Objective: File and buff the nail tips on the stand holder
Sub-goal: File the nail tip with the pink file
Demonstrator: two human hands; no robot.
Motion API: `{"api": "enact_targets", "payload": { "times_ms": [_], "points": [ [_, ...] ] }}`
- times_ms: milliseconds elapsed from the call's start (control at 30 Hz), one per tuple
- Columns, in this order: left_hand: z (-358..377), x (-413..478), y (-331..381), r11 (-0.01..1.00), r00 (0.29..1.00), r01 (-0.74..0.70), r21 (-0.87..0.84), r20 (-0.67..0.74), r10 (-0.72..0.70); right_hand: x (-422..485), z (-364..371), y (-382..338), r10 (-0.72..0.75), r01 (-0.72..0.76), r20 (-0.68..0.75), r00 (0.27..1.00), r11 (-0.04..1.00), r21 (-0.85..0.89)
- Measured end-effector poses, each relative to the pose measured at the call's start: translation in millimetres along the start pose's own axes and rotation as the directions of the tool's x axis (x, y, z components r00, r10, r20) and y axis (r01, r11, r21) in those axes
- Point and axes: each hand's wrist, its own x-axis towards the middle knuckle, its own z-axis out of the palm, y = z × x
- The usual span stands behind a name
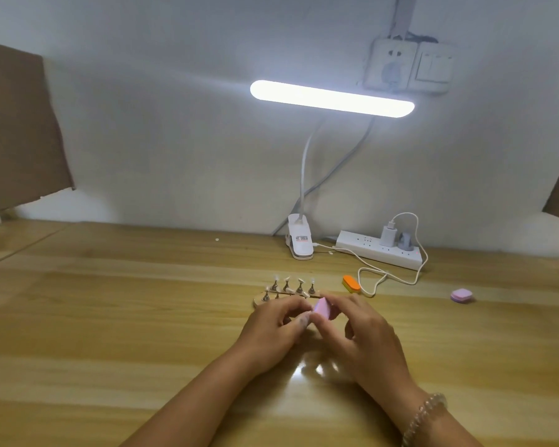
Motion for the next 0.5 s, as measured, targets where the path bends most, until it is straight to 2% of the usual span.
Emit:
{"api": "enact_targets", "payload": {
  "times_ms": [67,167,233,300,367,433,500],
  "points": [
    [-1.1,0.4,-0.4,1.000,1.000,0.005,-0.007,0.003,-0.005,-1.9,0.9,-5.0,-0.032,0.031,0.032,0.999,0.999,0.030],
    [-0.3,1.8,-1.1,1.000,1.000,0.000,0.016,-0.006,0.000,2.3,-0.6,-1.0,0.050,-0.049,-0.012,0.999,0.998,0.031],
    [0.3,2.4,-1.7,1.000,1.000,-0.004,0.006,-0.001,0.004,1.3,-0.6,-0.5,0.020,-0.020,-0.006,1.000,0.999,0.038],
    [-0.4,2.1,-2.0,1.000,1.000,-0.004,0.000,0.004,0.004,-0.9,0.1,-3.2,-0.016,0.013,0.030,0.999,0.995,0.101],
    [-0.9,2.0,-3.5,1.000,1.000,-0.003,0.019,-0.003,0.003,1.7,0.2,-0.7,0.034,-0.033,-0.002,0.999,0.989,0.146],
    [-0.4,1.8,-4.4,0.999,1.000,-0.004,0.045,-0.002,0.004,2.8,-0.4,1.1,0.058,-0.054,-0.021,0.998,0.990,0.133],
    [0.2,1.4,-3.9,0.997,1.000,-0.005,0.073,0.012,0.005,0.4,1.1,-1.6,0.002,-0.003,0.013,1.000,0.995,0.096]
  ]
}}
